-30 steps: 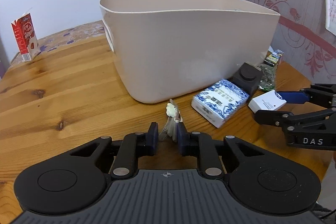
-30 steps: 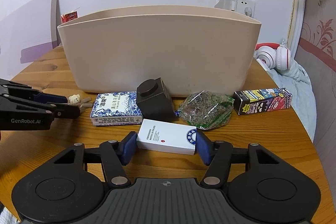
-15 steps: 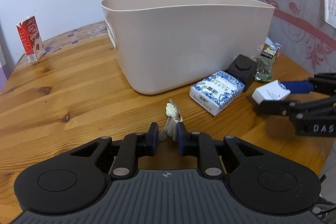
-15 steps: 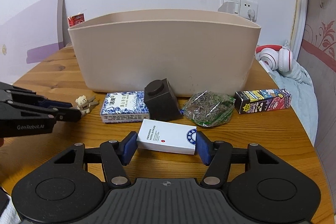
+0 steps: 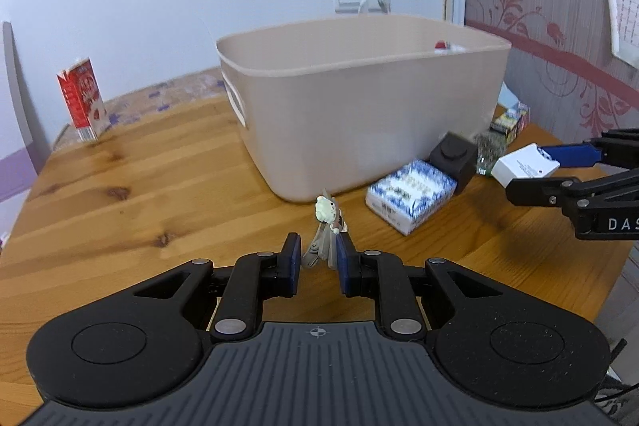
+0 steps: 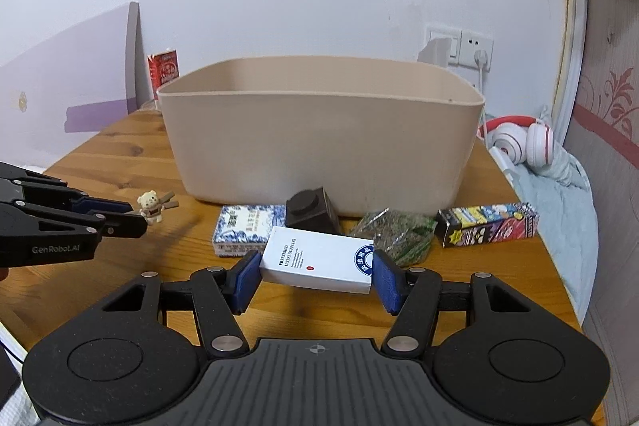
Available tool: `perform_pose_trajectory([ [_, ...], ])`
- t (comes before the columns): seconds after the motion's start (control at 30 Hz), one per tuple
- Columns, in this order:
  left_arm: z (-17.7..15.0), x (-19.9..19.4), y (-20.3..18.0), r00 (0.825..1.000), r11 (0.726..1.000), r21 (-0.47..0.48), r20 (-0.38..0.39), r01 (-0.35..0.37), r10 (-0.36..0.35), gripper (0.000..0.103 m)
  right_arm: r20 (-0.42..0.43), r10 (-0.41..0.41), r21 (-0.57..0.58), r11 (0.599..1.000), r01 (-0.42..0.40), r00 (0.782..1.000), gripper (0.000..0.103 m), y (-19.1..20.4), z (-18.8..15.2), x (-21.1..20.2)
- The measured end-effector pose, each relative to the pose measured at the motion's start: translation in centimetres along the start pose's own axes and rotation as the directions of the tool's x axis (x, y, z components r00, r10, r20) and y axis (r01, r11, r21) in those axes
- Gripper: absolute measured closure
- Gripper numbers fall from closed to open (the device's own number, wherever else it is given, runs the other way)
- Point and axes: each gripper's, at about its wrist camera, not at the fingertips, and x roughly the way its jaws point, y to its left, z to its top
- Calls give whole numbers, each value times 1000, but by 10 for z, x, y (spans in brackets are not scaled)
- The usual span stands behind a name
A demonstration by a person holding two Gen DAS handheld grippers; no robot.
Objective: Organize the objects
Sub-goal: 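Lift the bear figure and white card box over the beige basket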
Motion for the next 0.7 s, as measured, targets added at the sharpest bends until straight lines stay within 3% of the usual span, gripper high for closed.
perform_pose_trajectory([
  [0.7,59,-46,-3,978,1000,-6,207,0,2,84,171,-20,-54,998,30,985,46,-6,52,-38],
])
